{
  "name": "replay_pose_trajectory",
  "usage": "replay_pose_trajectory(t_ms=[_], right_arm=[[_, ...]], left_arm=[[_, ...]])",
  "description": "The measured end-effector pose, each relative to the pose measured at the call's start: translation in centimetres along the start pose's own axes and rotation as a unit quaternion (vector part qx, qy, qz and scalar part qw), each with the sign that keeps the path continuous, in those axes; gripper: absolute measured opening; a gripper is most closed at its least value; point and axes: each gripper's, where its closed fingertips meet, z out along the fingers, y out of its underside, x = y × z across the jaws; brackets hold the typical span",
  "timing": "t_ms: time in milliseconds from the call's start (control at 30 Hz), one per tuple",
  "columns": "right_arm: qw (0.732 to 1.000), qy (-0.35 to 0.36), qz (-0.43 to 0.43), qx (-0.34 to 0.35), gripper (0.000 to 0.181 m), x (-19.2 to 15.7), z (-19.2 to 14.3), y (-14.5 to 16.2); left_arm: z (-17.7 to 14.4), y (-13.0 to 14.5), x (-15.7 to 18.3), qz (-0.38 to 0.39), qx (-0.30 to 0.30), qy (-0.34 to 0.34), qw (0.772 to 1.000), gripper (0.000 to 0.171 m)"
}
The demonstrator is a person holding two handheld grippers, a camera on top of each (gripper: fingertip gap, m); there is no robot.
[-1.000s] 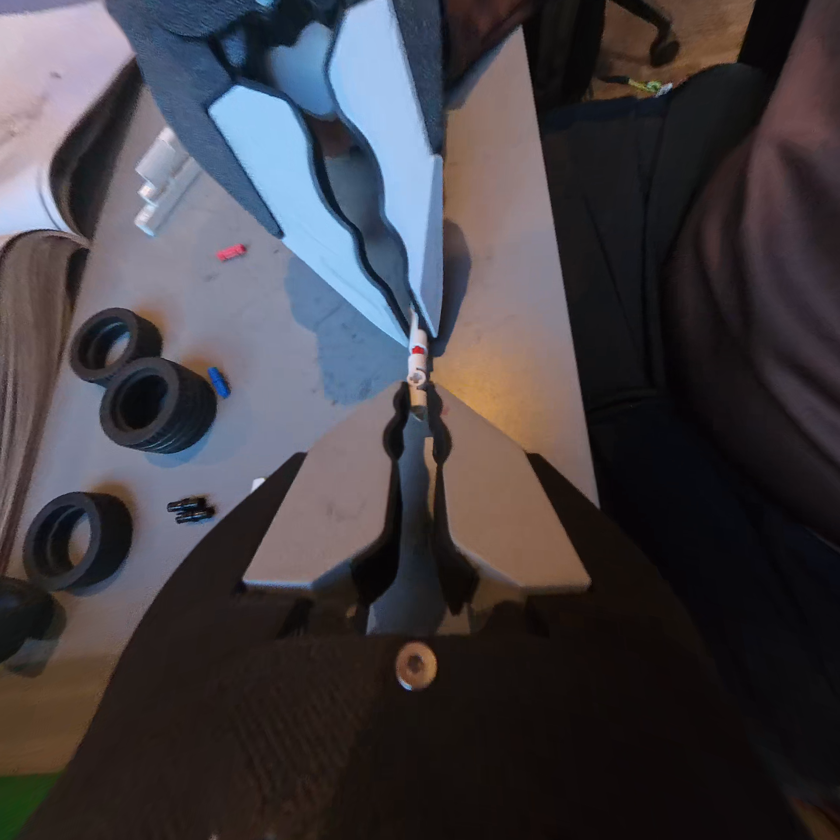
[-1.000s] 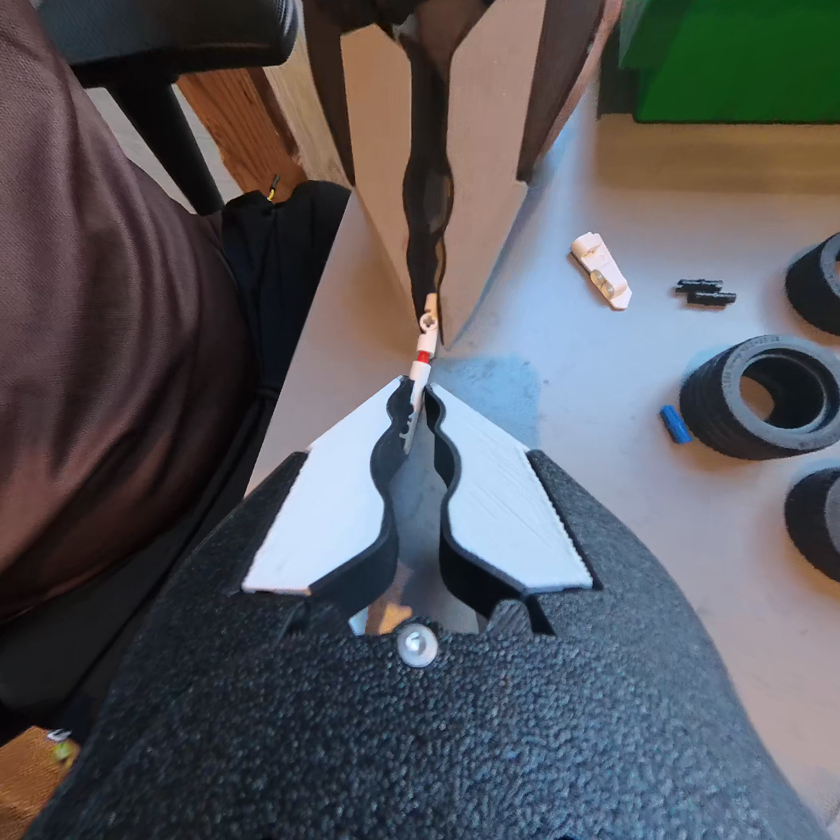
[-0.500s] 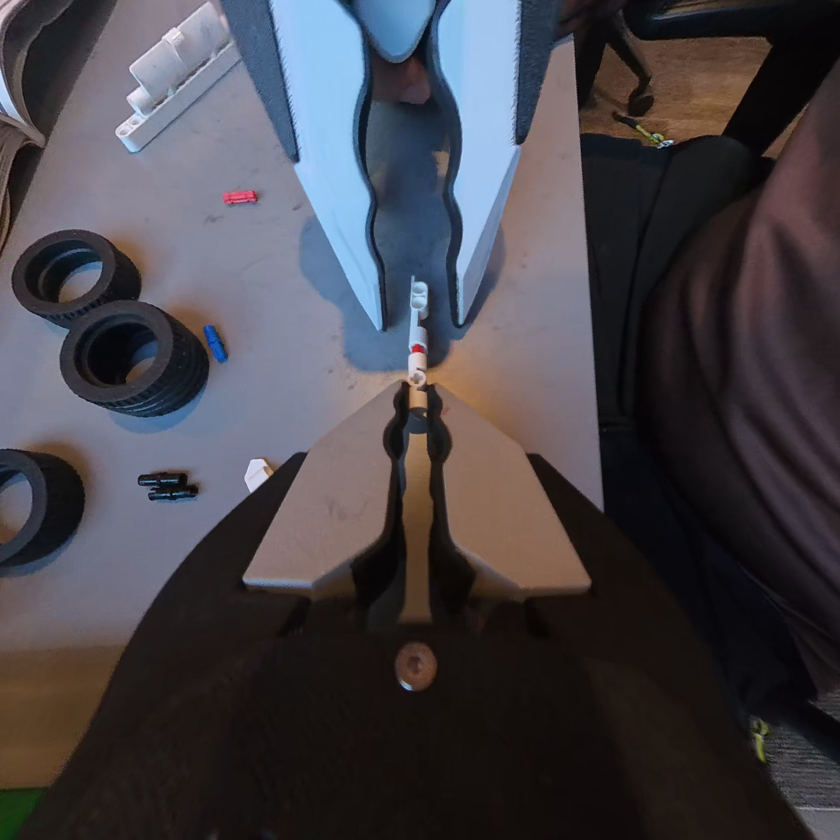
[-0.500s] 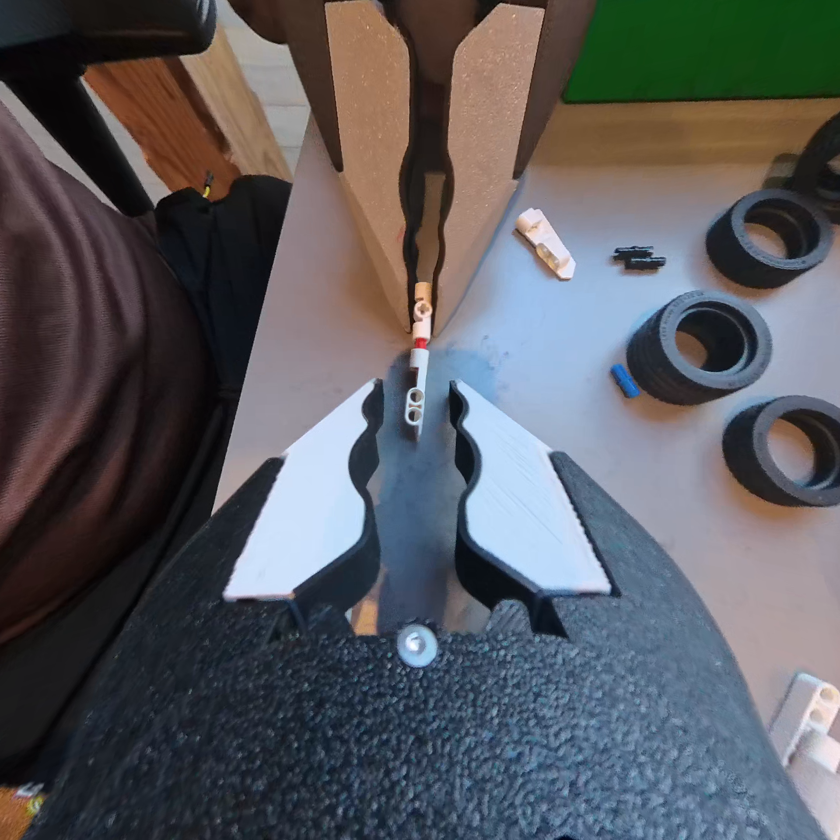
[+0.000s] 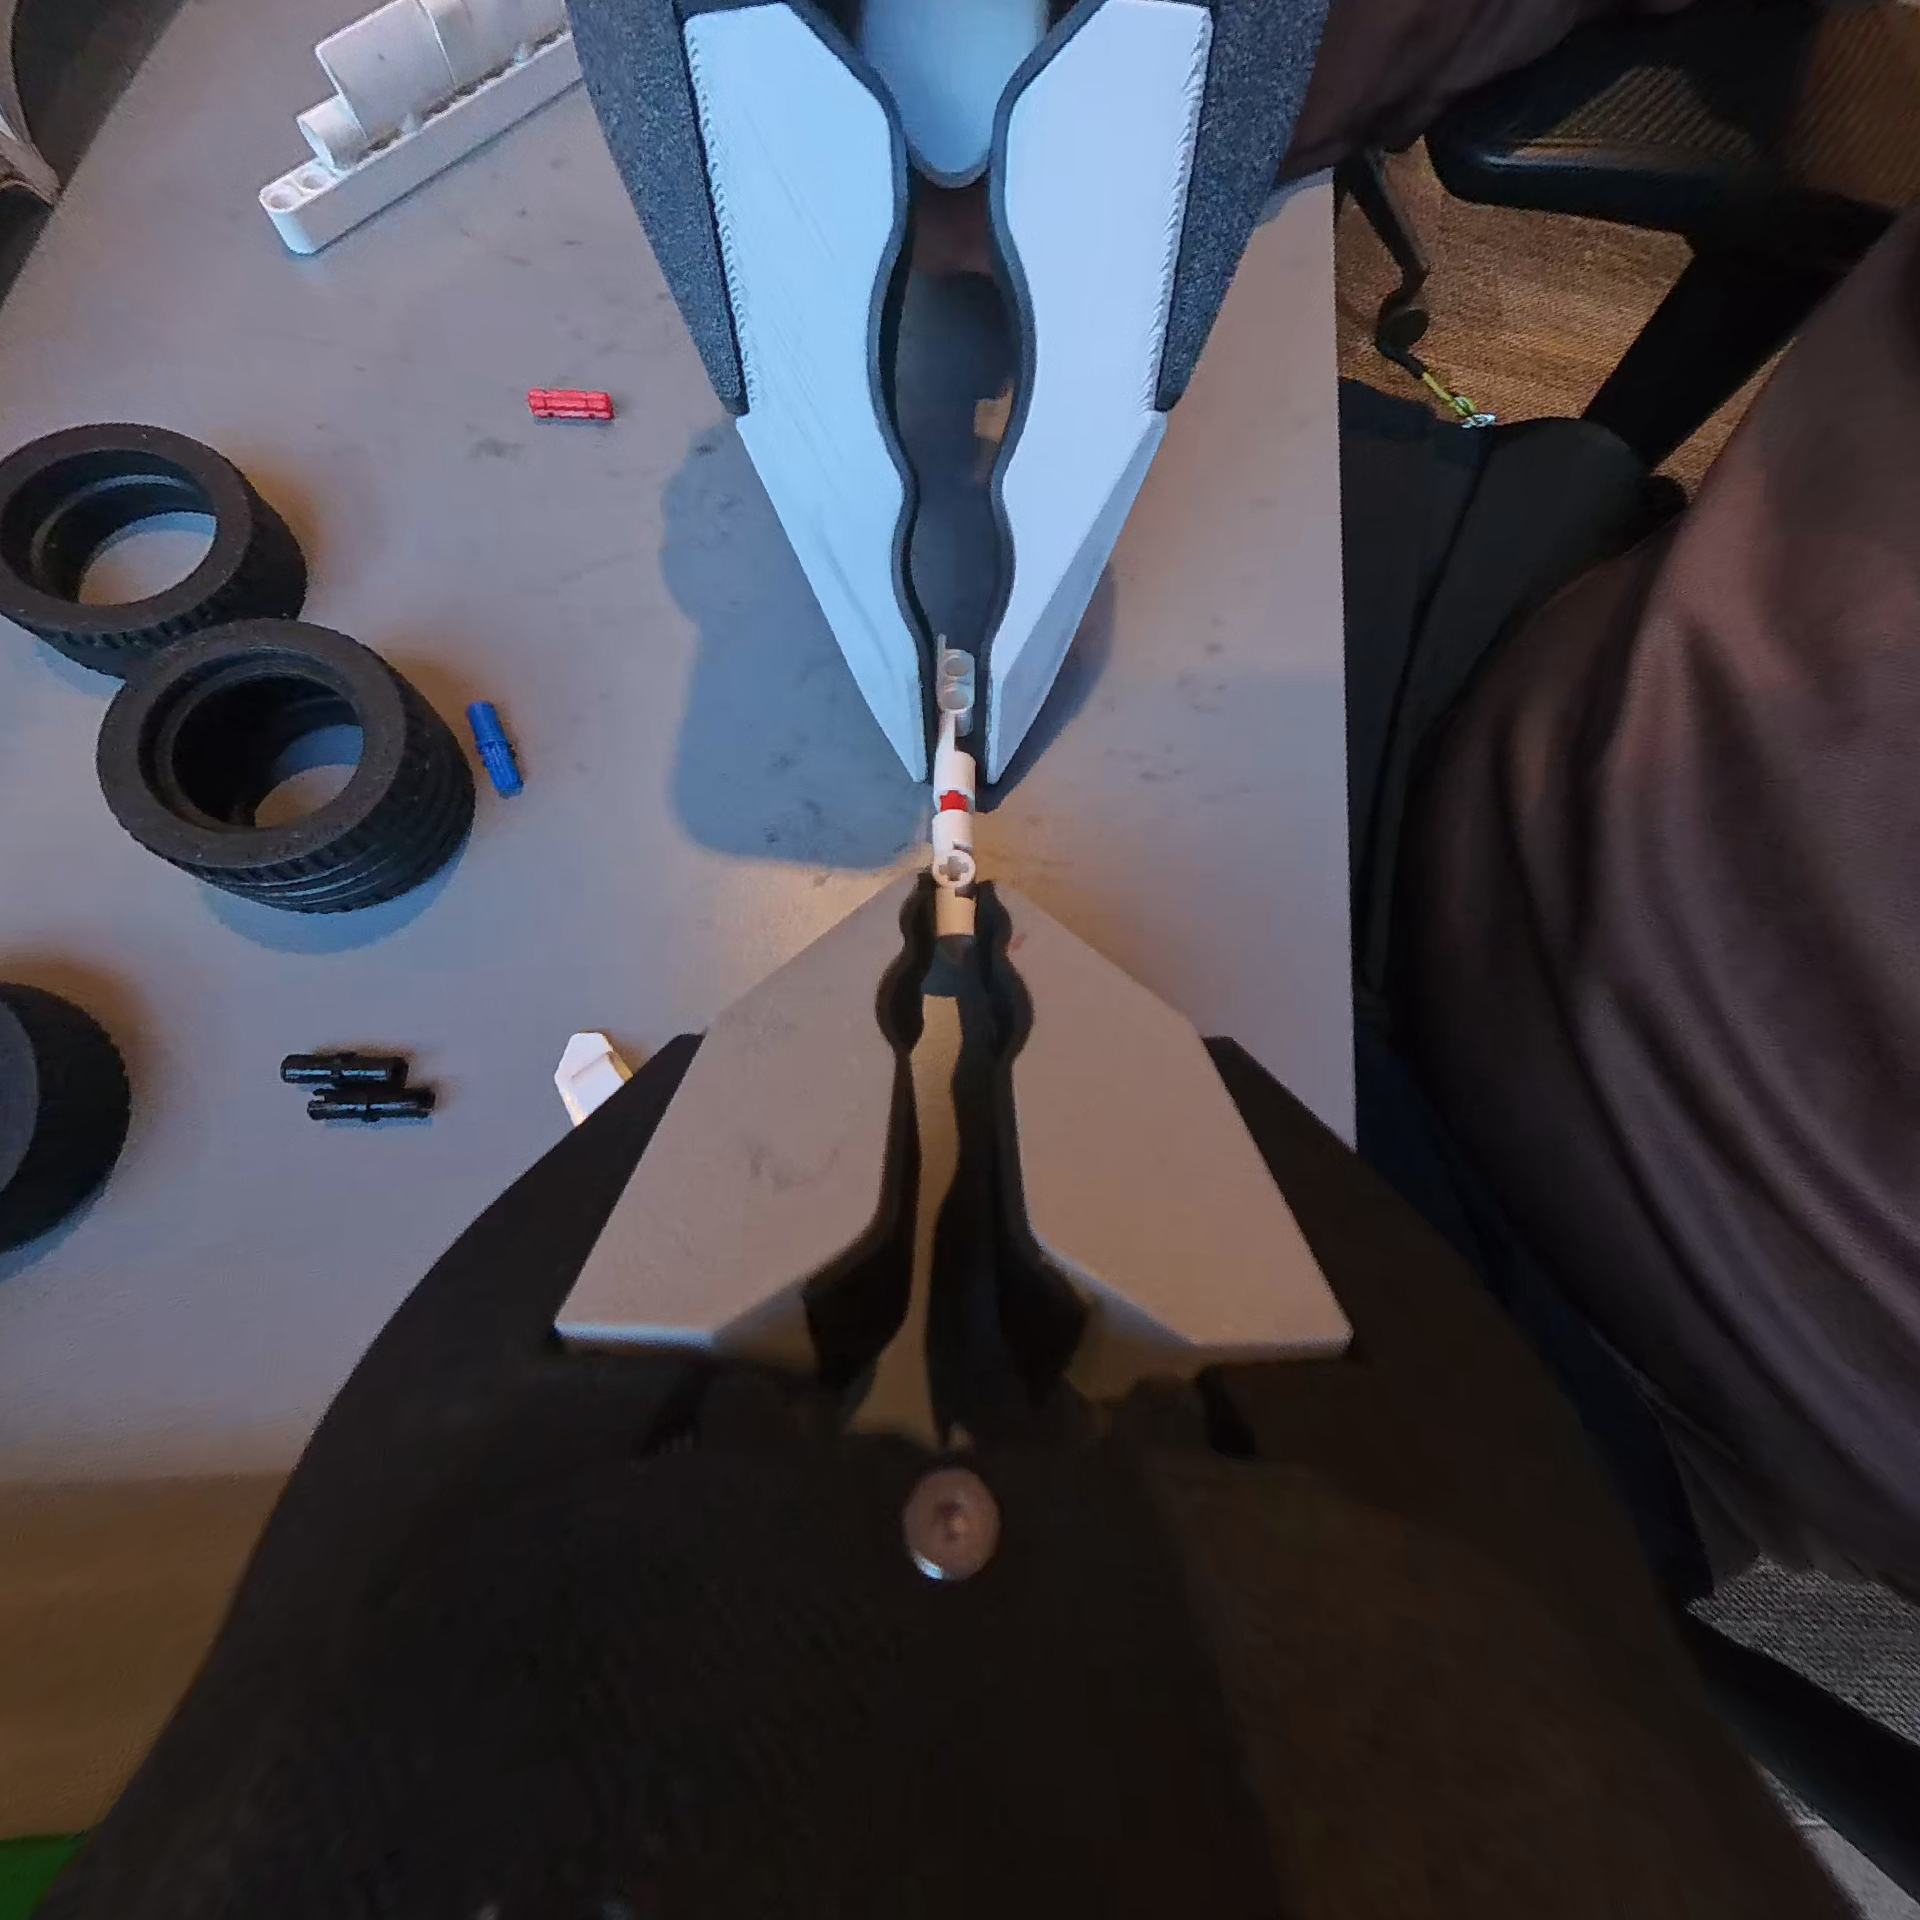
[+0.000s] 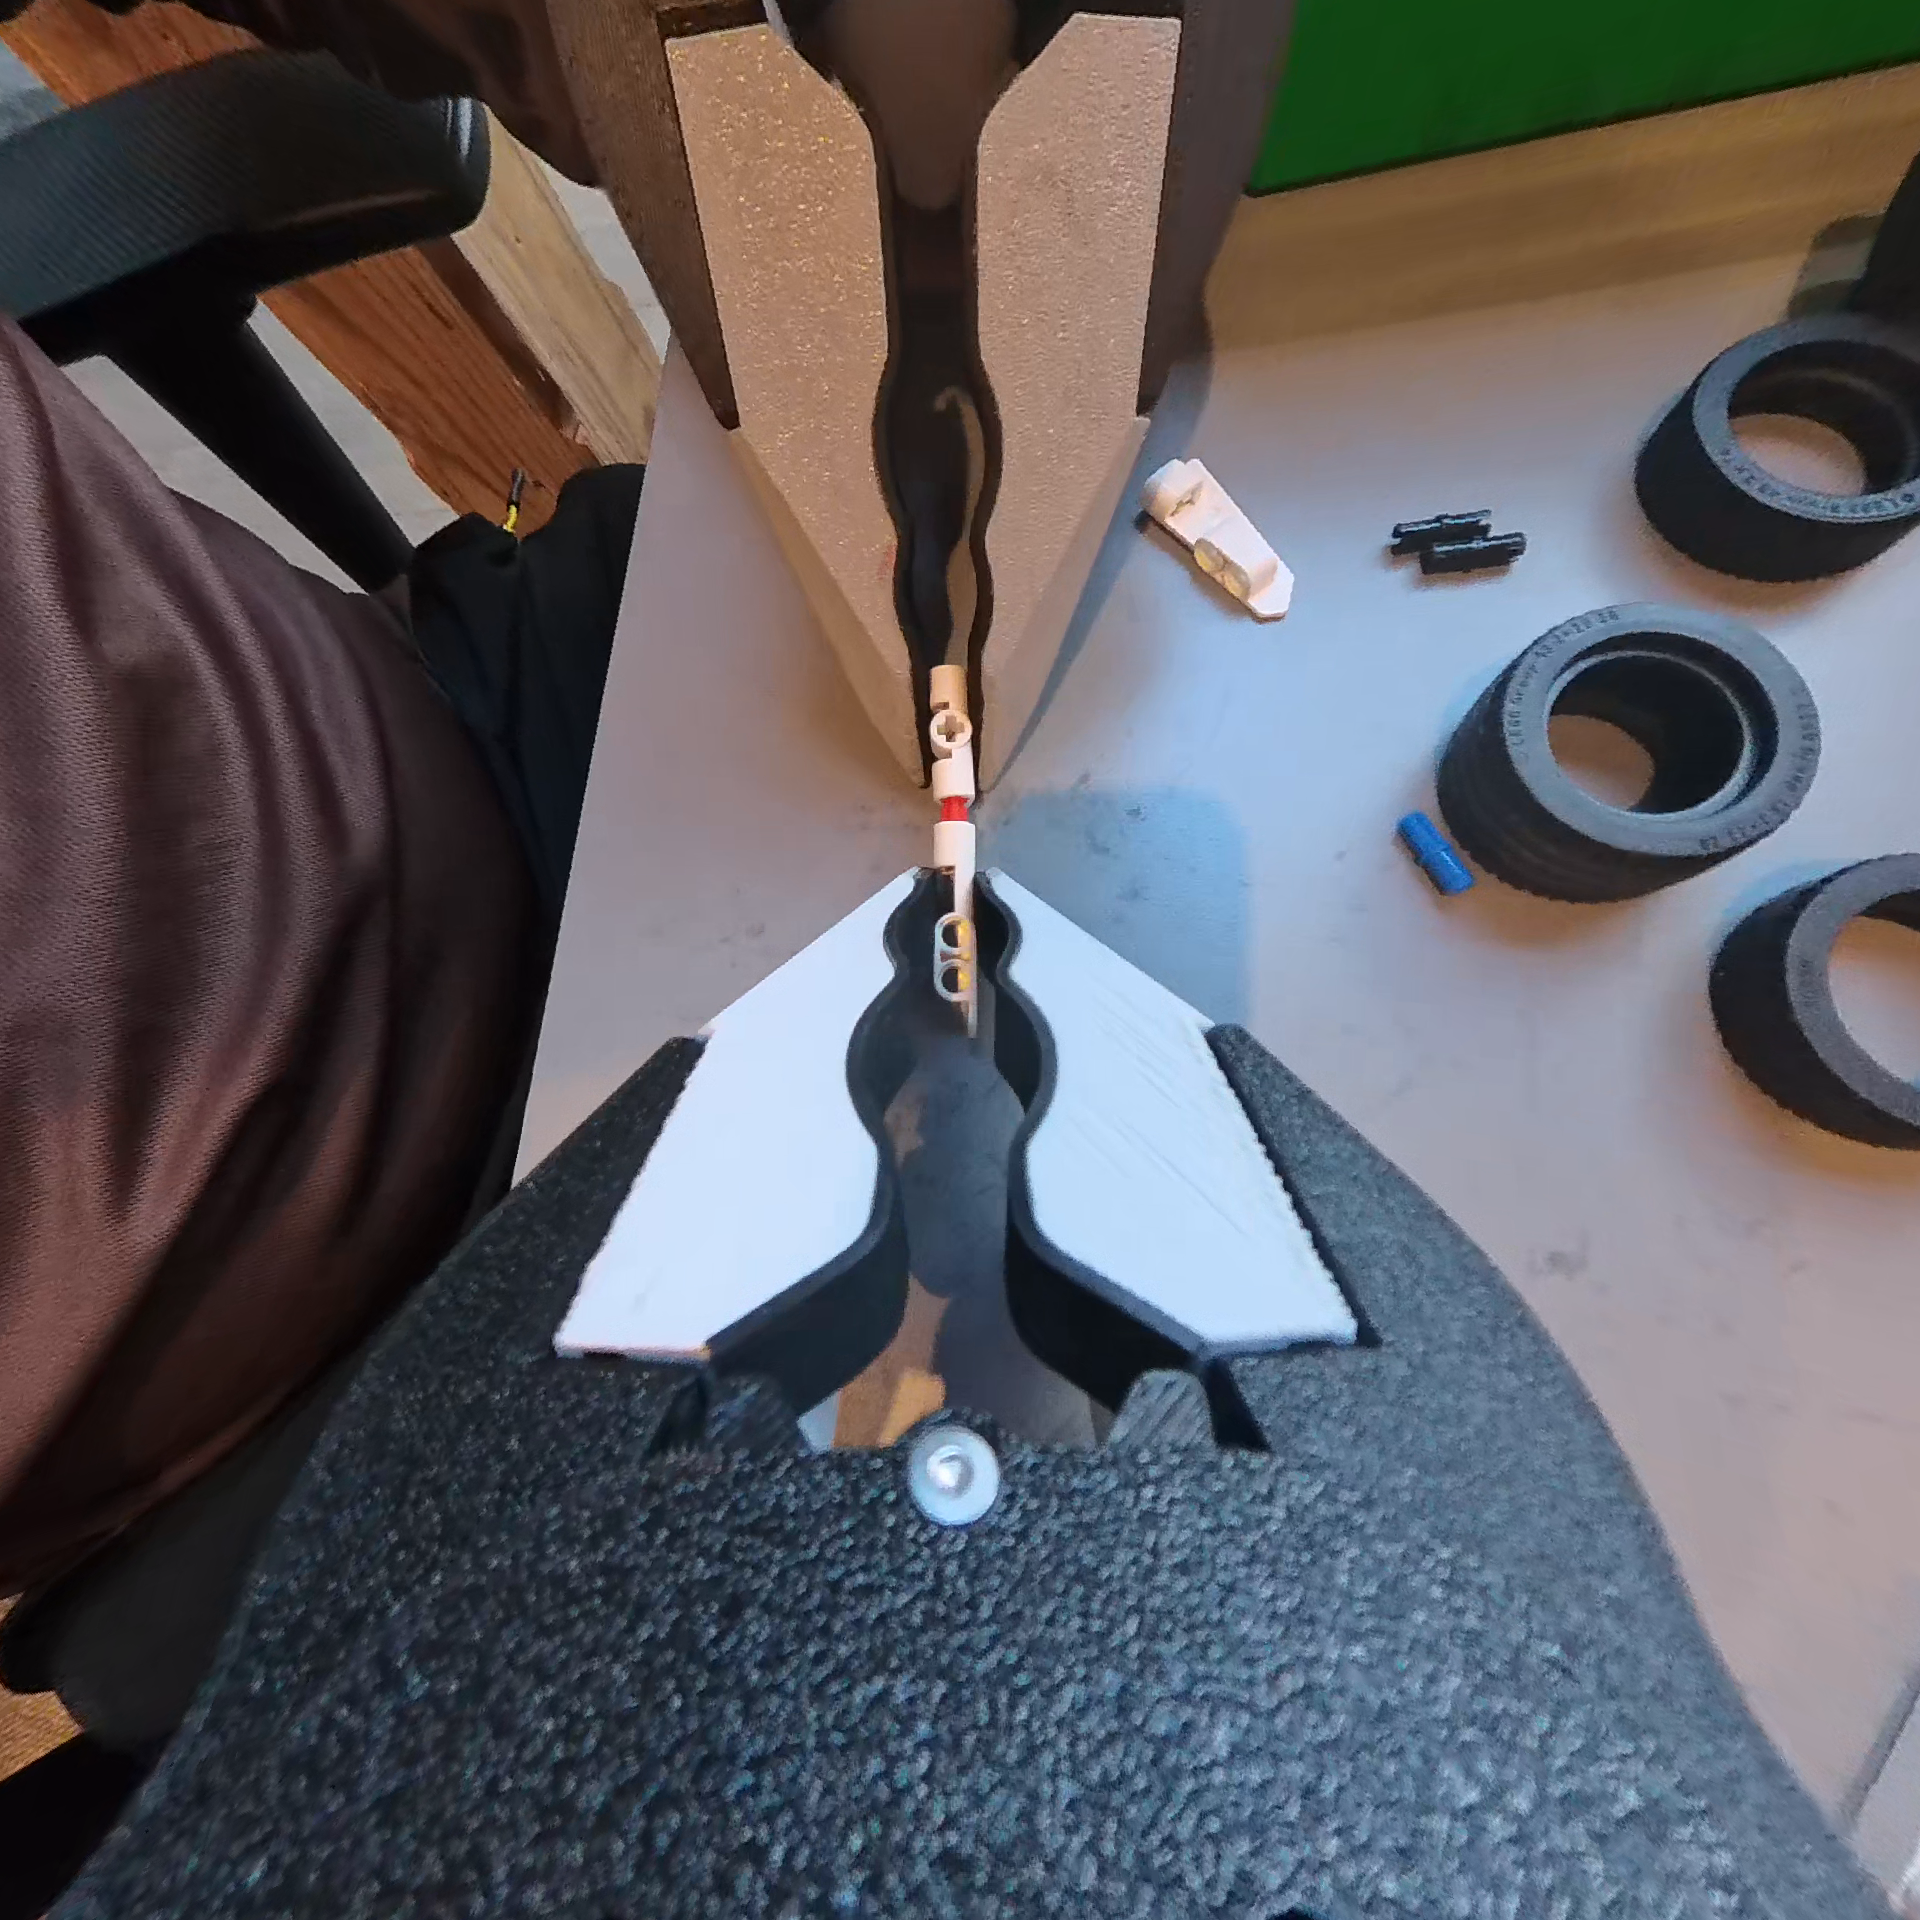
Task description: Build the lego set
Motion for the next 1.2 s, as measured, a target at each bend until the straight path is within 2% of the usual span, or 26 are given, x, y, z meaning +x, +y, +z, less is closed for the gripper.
replay_pose_trajectory(t_ms=[433, 667, 767, 1067, 1200], right_arm=[[1.0, -0.012, 0.018, 0.001, 0.007, 0.09, 0.03, -0.08], [1.0, -0.004, -0.005, -0.002, 0.005, -0.02, 0.17, -0.2], [1.0, -0.013, -0.015, -0.005, 0.005, -0.22, 0.2, -0.17], [0.997, -0.035, -0.008, -0.067, 0.004, 0.11, 0.42, -0.37], [0.993, -0.035, -0.042, -0.107, 0.004, -0.17, 0.53, -0.31]], left_arm=[[-0.17, -0.66, -0.12, 0.016, 0.021, -0.033, 0.999, 0.005], [0.09, -0.32, 0.02, 0.013, 0.001, -0.015, 1.0, 0.004], [0.22, -0.25, 0.17, 0.035, -0.007, -0.011, 0.999, 0.004], [0.22, -0.31, -0.44, 0.016, -0.01, -0.02, 1.0, 0.003], [0.37, -0.41, -0.47, 0.025, -0.016, -0.018, 0.999, 0.004]])
